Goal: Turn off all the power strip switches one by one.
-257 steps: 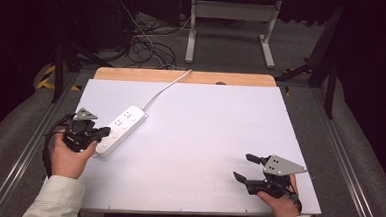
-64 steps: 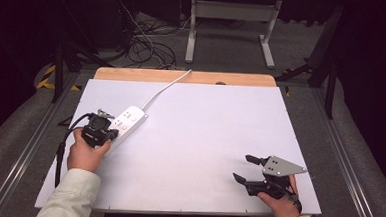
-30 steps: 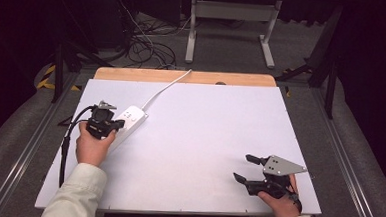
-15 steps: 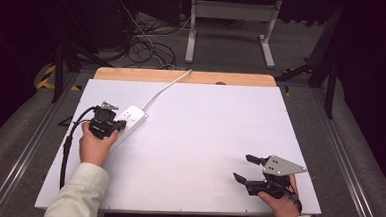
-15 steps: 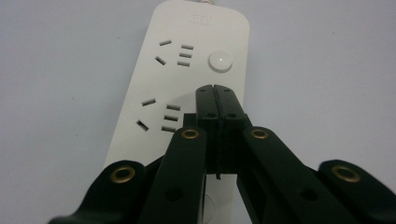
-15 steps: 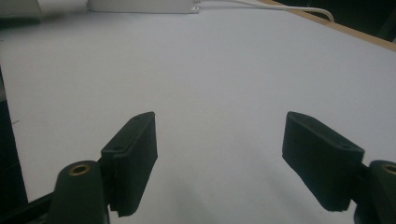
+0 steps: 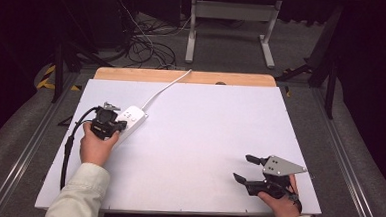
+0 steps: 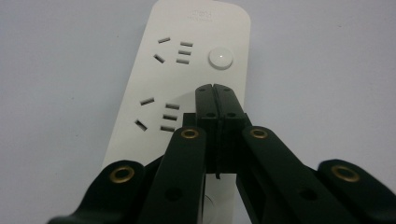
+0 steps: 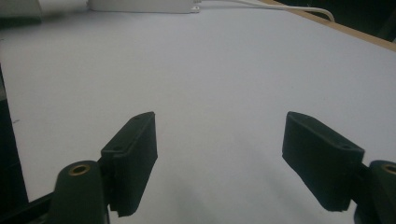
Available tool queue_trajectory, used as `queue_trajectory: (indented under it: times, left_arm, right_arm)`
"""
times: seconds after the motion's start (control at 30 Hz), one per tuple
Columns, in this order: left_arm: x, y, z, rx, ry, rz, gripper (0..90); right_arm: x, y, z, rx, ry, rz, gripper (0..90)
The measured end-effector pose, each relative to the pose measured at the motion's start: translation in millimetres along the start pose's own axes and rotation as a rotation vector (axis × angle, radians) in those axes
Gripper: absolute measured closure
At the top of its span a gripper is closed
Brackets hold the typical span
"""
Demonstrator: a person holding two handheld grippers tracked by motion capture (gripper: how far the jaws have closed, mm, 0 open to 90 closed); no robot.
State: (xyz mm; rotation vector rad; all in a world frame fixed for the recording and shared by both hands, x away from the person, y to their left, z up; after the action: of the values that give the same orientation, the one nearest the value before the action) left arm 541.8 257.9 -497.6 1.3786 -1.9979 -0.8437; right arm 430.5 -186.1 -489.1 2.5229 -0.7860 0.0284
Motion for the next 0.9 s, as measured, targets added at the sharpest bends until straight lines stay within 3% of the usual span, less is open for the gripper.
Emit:
queue_trajectory:
  times: [0.27, 0.9]
  left_arm:
    - [-0.2, -0.1, 0.6, 0.000, -0.018, -0.045, 90.0]
    - [1.0, 0.7, 1.8, 0.003, -0.031, -0.044, 90.0]
  right_arm:
    - [-0.3, 0.2, 0.0, 0.001, 0.000, 0.000, 27.2]
    - [-0.6, -0.1, 0.0, -0.001, 0.000, -0.002, 27.1]
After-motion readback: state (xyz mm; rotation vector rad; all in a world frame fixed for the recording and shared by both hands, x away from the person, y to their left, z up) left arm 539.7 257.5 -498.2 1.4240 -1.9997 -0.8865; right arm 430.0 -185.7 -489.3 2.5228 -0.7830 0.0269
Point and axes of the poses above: each handheld gripper's, and its own axes: y roughly backward along the jaws, z roughly out of its underside, x roughly to its right, the point moved 6 cm from there along -y, roughly forward along the jaws, and after that the axes turned 6 degrees about y, right-handed, at the moved point
